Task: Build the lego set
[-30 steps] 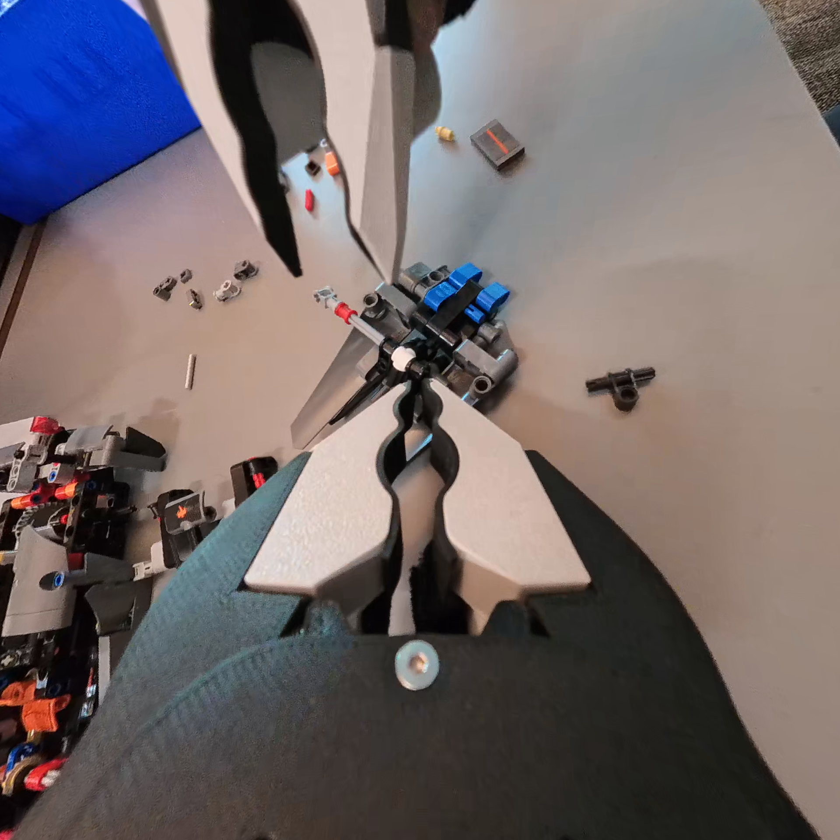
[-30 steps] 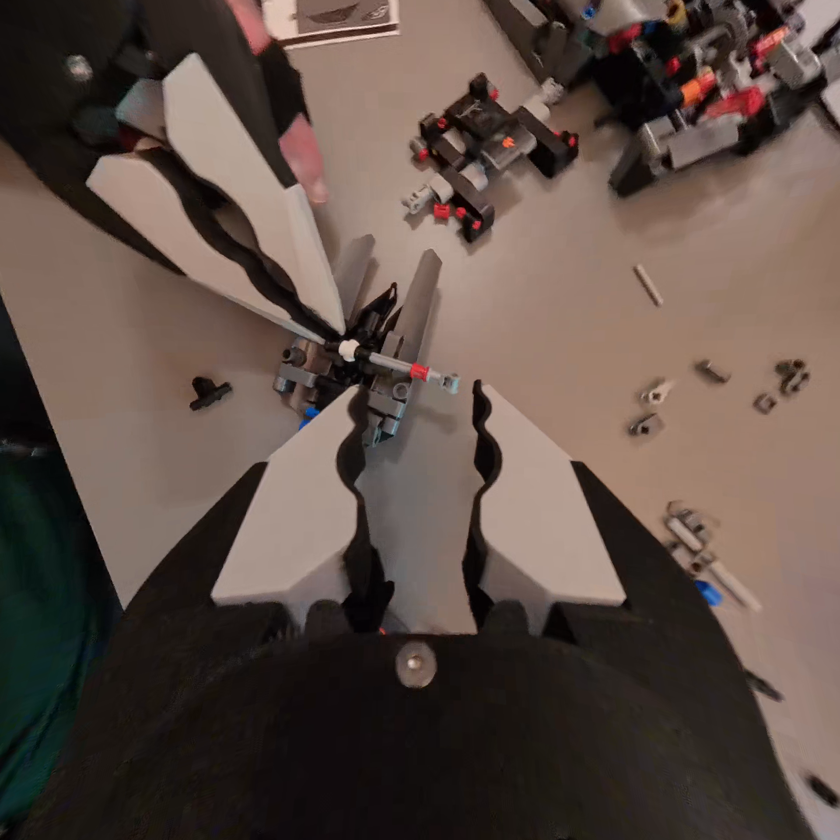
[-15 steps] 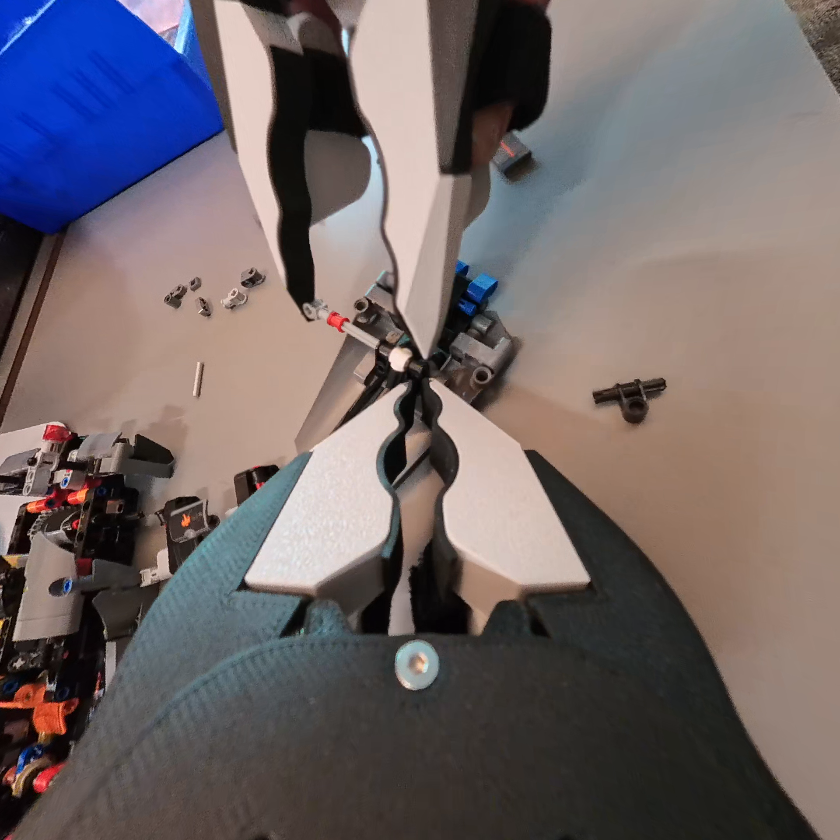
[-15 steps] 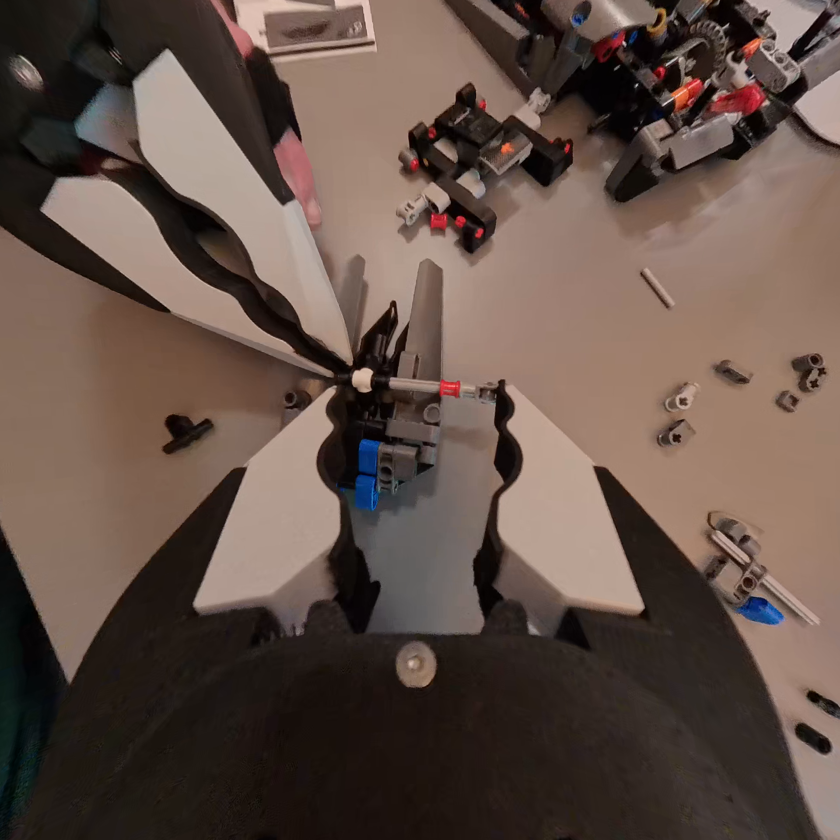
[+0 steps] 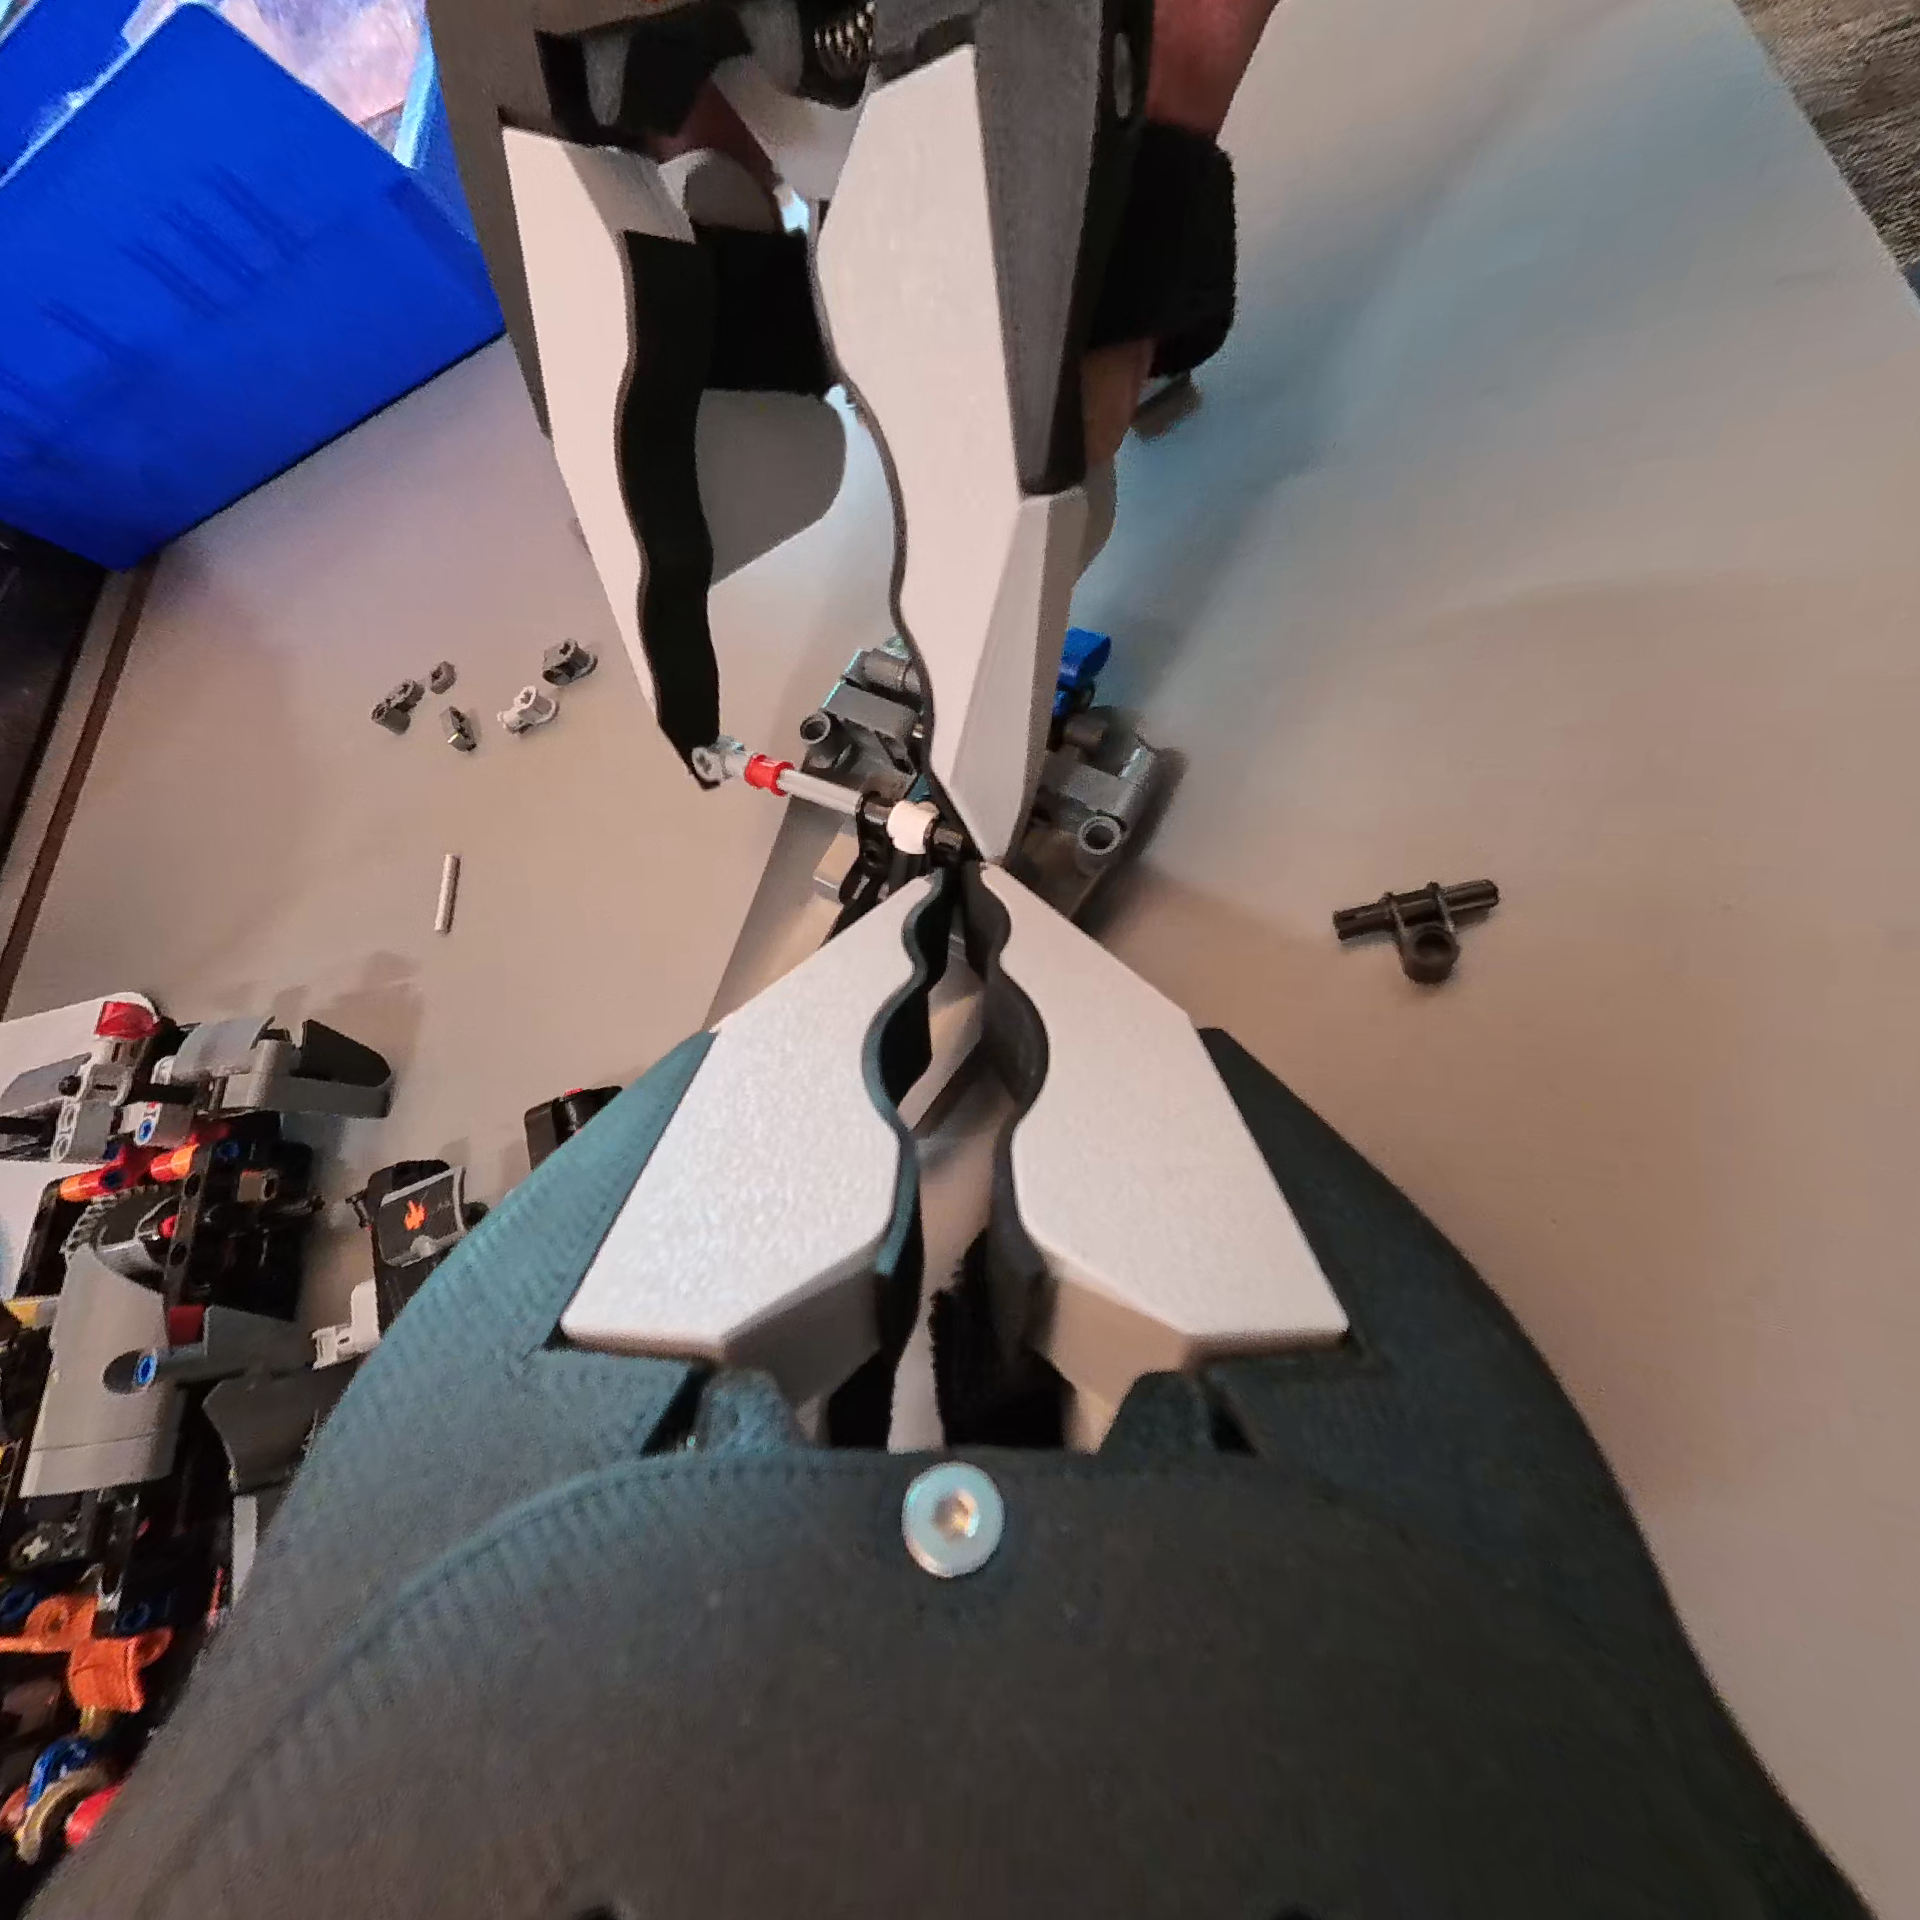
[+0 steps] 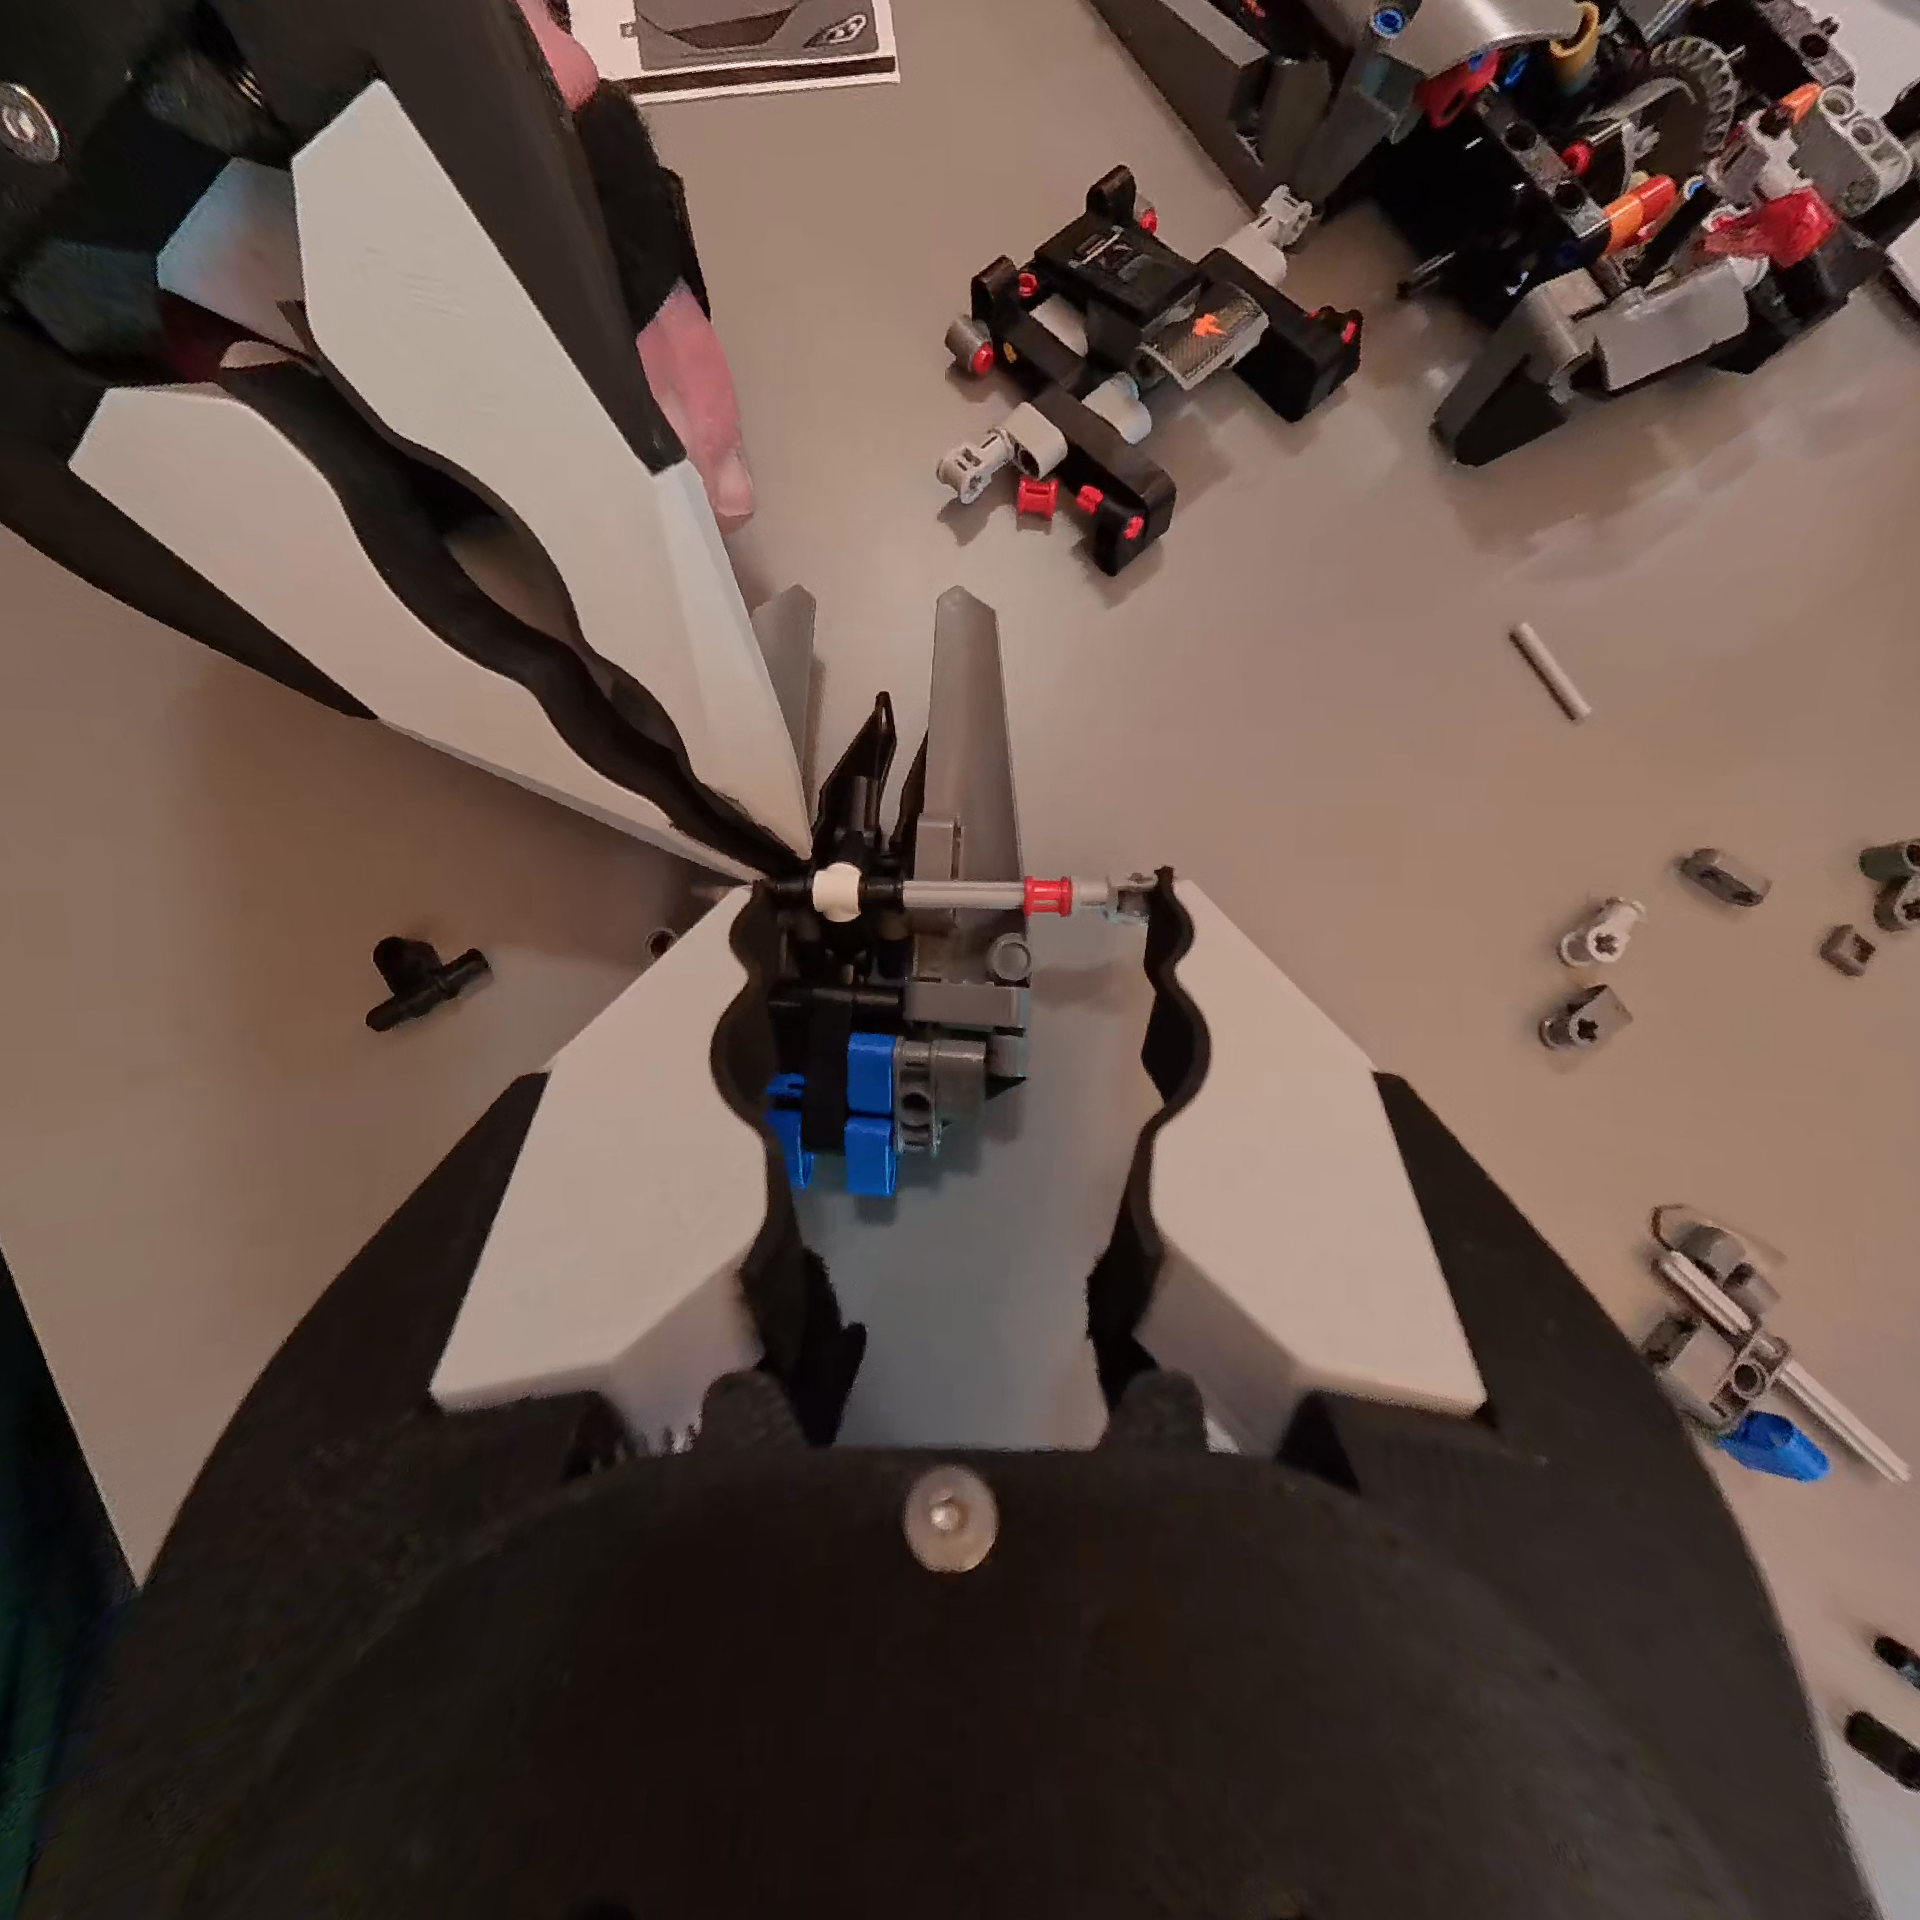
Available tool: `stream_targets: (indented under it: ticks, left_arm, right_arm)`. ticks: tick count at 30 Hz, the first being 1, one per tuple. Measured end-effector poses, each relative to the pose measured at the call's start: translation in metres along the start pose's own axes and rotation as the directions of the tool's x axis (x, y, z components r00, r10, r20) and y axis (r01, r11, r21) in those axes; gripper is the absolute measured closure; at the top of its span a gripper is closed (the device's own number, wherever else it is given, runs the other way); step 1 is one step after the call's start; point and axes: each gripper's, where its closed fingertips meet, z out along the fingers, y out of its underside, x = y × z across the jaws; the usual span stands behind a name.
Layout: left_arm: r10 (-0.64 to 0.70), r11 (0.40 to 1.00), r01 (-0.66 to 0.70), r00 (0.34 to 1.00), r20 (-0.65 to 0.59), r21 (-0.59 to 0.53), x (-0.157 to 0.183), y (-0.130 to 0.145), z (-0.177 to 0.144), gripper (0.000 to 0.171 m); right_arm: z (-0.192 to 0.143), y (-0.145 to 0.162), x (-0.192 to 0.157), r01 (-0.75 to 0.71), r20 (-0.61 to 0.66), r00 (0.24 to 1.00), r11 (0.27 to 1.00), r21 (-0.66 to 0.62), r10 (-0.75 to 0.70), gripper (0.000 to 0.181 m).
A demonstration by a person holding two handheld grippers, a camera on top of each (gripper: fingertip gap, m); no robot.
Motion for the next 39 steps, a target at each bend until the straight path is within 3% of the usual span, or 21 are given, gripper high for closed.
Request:
stream_targets:
  ticks: [23,27,31,39]
  left_arm:
    - [-0.002,1.0,0.002,1.0,0.006,-0.015,0.0012,0.0021,-0.0003,0.171]
    - [-0.014,1.0,0.014,1.0,0.011,-0.006,-0.0011,0.0003,0.001,0.171]
    - [-0.011,1.0,0.011,1.0,0.003,-0.017,-0.0002,0.002,0.0018,0.171]
    - [-0.021,1.0,0.021,1.0,-0.013,-0.022,0.0015,0.0023,0.0019,0.171]
  right_arm:
    - [0.0005,-0.0036,-0.0036,0.115,-0.048,0.992,0.993,0.009,-0.114,0.114]
    - [-0.0015,-0.0036,0.0,0.062,-0.025,0.998,0.998,0.019,-0.061,0.11]
    - [-0.0023,-0.0055,0.0007,0.196,-0.117,0.974,0.98,-0.02,-0.197,0.113]
    - [-0.0025,-0.0063,-0.0011,0.231,-0.154,0.96,0.973,-0.028,-0.232,0.114]
